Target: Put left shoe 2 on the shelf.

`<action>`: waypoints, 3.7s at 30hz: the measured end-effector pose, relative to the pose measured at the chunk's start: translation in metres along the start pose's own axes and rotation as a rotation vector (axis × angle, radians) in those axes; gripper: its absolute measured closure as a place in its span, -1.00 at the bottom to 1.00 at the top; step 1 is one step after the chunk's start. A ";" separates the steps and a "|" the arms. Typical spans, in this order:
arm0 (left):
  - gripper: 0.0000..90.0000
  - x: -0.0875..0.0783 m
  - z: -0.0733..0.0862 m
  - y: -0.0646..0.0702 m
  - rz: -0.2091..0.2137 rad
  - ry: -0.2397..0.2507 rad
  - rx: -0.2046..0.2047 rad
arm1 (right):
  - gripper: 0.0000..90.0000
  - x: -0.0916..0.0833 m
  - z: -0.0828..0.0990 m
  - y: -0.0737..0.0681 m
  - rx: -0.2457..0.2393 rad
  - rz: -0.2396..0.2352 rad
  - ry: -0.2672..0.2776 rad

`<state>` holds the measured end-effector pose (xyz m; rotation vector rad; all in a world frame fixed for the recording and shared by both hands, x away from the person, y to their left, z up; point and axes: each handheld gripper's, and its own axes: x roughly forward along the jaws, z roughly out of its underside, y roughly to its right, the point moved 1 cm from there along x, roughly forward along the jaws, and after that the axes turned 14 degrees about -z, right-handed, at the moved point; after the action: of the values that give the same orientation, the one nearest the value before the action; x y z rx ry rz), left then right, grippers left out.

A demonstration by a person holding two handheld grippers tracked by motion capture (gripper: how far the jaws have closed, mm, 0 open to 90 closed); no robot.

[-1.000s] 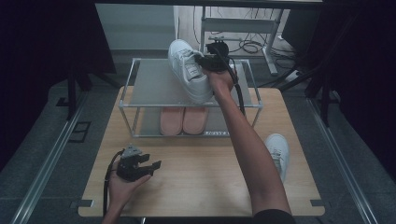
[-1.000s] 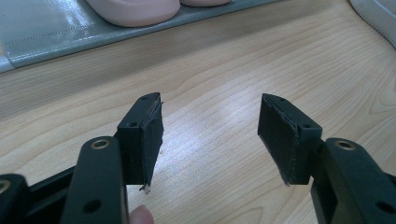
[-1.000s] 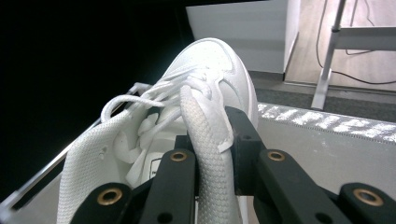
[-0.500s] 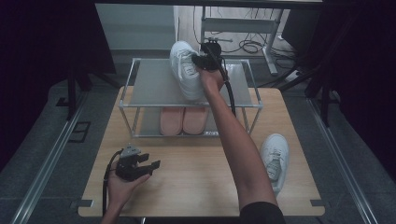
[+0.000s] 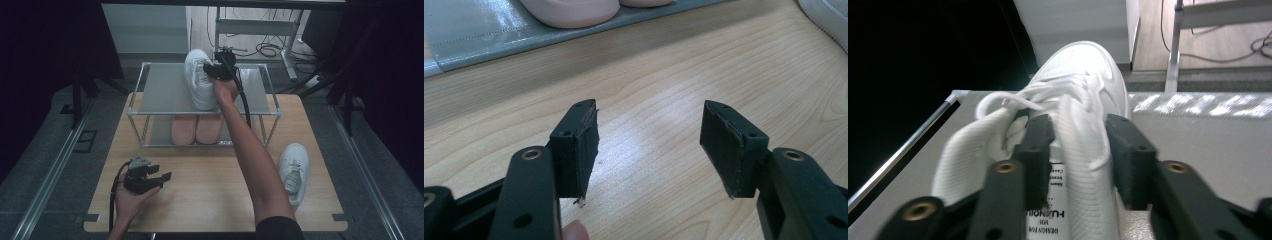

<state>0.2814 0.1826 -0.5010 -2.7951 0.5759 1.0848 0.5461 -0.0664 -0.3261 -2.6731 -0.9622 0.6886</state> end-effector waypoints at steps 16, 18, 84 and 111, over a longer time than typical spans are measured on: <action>-0.09 -0.001 -0.001 0.004 -0.003 0.002 0.007 | 0.75 -0.066 0.000 0.002 -0.152 -0.042 0.001; -0.09 -0.001 -0.001 0.004 -0.003 0.002 0.007 | 0.82 -0.073 0.003 0.005 -0.155 -0.046 -0.004; -0.10 0.002 0.001 0.007 0.006 -0.026 0.028 | 0.99 -0.060 0.070 -0.004 -0.207 -0.179 -0.152; -0.10 0.005 0.001 0.009 0.010 -0.038 0.035 | 0.99 -0.048 0.072 -0.019 -0.202 -0.210 -0.132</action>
<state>0.2803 0.1729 -0.5048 -2.7387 0.5987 1.1164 0.4673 -0.0792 -0.3650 -2.6652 -1.3926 0.7664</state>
